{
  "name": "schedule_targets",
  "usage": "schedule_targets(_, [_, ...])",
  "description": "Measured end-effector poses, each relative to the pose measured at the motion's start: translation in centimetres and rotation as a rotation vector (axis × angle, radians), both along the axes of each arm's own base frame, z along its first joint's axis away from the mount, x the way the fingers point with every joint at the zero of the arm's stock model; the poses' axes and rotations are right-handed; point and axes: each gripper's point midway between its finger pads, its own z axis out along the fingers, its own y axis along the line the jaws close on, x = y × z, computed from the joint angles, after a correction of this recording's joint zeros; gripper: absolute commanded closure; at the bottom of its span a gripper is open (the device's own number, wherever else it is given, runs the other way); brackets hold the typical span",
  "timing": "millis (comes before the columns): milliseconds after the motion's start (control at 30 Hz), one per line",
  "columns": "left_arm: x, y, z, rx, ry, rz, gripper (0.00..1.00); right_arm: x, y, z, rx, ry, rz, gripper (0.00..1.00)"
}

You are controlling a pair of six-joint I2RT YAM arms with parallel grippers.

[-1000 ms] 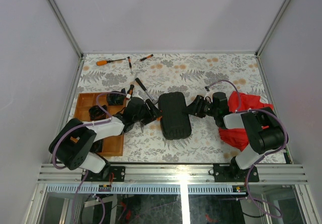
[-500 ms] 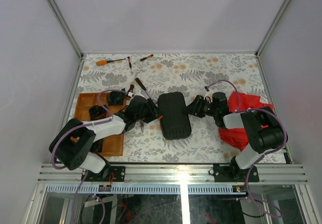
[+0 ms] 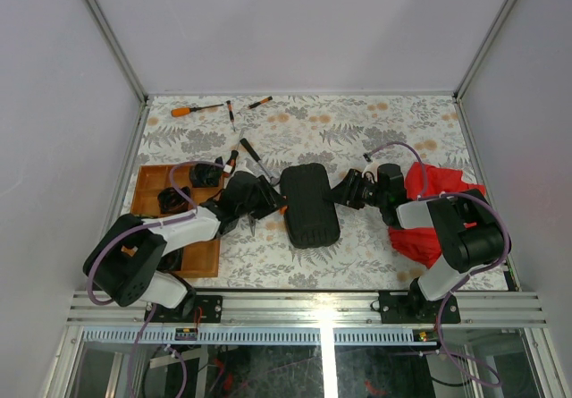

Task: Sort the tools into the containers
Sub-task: Open the storage box at the center of the board.

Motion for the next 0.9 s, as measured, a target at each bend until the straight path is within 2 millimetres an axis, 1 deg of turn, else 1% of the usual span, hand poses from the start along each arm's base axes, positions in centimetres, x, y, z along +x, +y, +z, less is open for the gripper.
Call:
schedule_targets(367, [0.1,1.1,-0.4,-0.001,0.005,0.023,0.58,0.0,0.0,0.0,0.0,0.002,0.001,0.51])
schedule_targets(633, [-0.5,2.2,-1.9,0.02,0.037,0.039,0.59,0.0,0.0,0.0,-0.001,0.003,0.001,0.52])
schedule_targets(900, [-0.7,2.7,-1.7,0.016,0.029,0.05,0.6,0.0,0.0,0.0,-0.003,0.008,0.001,0.52])
